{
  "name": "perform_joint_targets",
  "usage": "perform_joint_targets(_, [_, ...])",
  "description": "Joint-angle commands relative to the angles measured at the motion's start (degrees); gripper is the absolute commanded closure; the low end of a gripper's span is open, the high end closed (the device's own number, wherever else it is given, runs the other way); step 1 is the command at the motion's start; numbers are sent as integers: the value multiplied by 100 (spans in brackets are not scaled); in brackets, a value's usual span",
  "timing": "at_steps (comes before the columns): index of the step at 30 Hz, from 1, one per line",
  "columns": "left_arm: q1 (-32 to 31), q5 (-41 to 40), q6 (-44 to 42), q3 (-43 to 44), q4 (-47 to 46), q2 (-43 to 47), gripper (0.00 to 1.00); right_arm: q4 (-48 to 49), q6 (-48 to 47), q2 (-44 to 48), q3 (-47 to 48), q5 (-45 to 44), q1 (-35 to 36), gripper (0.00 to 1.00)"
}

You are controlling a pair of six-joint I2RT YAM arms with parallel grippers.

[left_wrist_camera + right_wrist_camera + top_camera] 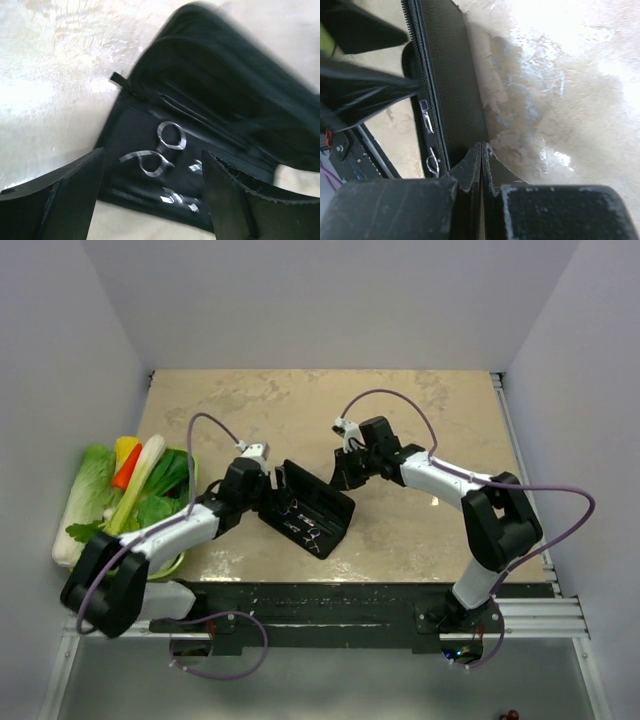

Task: Sort the hair-cutting tools
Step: Close the hairdressing tool bag at the center of the board.

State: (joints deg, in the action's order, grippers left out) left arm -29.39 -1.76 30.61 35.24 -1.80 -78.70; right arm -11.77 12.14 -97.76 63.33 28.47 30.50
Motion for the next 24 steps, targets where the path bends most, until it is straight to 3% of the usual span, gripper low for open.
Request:
perform_joint_targets(1, [-41,106,769,-237,751,1521,16,35,69,116,74,19,192,100])
perform_joint_targets(5, [-41,-403,929,-378,1216,2760,12,69,43,177,39,-69,377,100])
perform_joint_targets(8, [-32,-755,894,-203,1734,3009,10,113,51,257,-75,-140,562,100])
perform_joint_targets(24, [-32,-677,648,439,1438,2070,10,667,491,1013,-1384,-1035,1599,100])
